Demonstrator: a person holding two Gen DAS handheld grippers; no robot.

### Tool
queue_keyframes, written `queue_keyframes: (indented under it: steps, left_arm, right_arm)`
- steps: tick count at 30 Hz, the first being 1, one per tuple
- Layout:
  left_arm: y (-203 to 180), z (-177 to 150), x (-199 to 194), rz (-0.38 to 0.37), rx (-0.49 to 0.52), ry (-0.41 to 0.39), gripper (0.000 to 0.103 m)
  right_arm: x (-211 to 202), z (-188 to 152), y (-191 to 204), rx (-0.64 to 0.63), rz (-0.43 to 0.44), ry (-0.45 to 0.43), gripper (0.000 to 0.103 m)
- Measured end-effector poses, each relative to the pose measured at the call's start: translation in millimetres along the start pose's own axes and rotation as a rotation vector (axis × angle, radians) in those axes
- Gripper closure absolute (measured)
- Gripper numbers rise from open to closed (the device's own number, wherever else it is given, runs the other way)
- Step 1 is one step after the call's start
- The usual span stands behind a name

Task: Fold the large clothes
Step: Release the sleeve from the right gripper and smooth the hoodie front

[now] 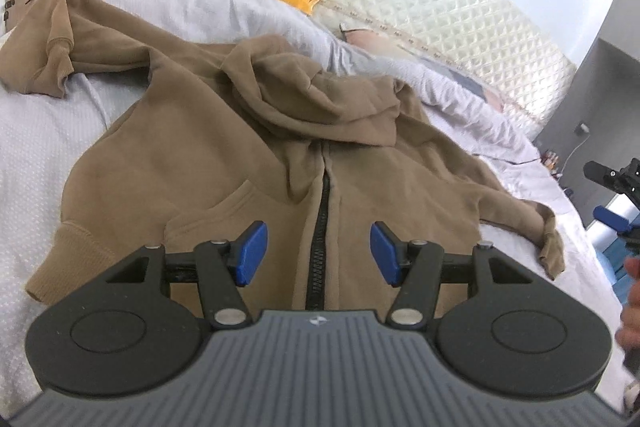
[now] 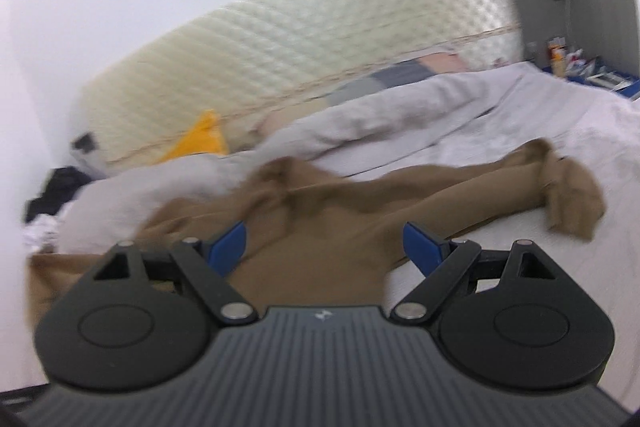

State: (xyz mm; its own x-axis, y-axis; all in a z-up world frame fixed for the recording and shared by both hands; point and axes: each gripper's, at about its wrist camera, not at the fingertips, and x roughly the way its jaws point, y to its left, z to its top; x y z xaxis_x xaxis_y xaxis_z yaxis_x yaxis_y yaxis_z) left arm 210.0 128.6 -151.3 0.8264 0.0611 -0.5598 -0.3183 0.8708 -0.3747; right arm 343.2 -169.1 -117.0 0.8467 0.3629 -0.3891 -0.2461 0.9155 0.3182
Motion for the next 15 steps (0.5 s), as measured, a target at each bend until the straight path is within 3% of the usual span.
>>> queue_keyframes:
  steps: [6, 15]
  left_arm:
    - [0, -3, -8, -0.006, 0.001, 0.007, 0.04]
    - [-3, -8, 6, 0.031, 0.02, 0.044, 0.04]
  right_arm:
    - [-28, -39, 40, 0.014, 0.049, 0.059, 0.016]
    - [-16, -96, 19, 0.062, 0.0, 0.242, 0.016]
